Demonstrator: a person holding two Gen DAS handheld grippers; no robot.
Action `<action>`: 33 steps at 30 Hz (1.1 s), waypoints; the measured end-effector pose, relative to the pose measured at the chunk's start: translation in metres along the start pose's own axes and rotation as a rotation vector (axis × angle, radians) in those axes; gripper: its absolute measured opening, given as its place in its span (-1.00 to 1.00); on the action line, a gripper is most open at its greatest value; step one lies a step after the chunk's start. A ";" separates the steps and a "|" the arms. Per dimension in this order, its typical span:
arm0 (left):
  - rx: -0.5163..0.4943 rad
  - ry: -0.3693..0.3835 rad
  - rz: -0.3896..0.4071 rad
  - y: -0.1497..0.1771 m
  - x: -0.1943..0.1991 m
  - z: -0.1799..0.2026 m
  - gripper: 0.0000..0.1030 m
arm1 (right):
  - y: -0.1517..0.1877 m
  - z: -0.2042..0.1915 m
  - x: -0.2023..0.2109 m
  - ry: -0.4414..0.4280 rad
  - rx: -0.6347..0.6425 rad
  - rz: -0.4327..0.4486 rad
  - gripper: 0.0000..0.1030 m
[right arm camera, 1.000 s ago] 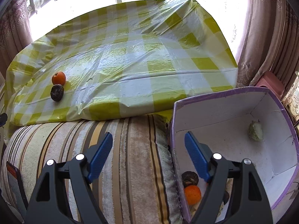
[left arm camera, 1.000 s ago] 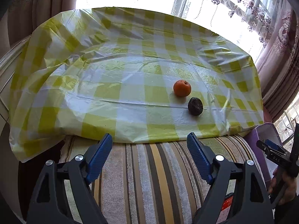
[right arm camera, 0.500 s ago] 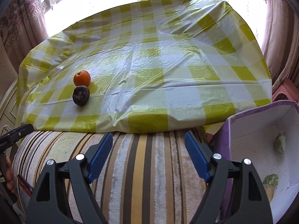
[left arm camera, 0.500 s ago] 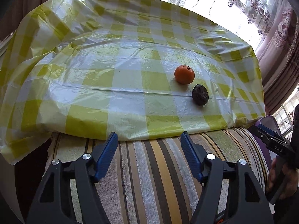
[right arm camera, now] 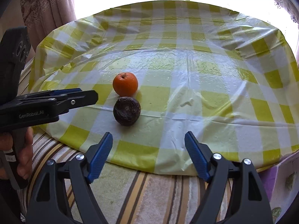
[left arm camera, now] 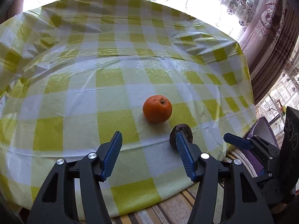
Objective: Organize fruits
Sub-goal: 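Grasp the last tangerine with the left tool while the right tool grasps the dark date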
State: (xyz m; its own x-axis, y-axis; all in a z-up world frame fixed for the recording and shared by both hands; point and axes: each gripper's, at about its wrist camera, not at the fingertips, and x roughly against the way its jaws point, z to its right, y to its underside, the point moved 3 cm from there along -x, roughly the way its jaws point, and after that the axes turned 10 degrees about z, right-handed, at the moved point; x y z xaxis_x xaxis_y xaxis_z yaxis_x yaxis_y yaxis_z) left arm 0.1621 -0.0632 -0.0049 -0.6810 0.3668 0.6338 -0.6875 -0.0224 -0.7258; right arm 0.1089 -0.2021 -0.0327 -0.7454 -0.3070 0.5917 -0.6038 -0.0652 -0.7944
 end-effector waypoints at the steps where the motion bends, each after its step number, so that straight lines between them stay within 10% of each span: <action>1: 0.000 0.014 -0.004 -0.004 -0.006 0.001 0.09 | -0.002 -0.004 -0.004 -0.004 0.010 -0.001 0.54; 14: -0.096 0.034 -0.054 -0.026 -0.053 0.008 0.00 | -0.021 -0.024 -0.046 -0.026 0.050 -0.038 0.39; 21: -0.165 0.031 -0.059 -0.026 -0.055 0.020 -0.22 | -0.023 -0.031 -0.063 -0.025 0.069 -0.071 -0.22; 33: -0.083 -0.026 -0.059 -0.005 -0.025 0.006 -0.24 | -0.019 -0.027 -0.043 -0.001 0.062 -0.043 -0.23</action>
State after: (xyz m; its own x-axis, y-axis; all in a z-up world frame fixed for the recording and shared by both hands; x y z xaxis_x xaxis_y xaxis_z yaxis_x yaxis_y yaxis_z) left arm 0.1812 -0.0779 -0.0150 -0.6473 0.3409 0.6817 -0.7039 0.0755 -0.7062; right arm 0.1441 -0.1618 -0.0395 -0.7188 -0.3032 0.6256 -0.6167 -0.1375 -0.7751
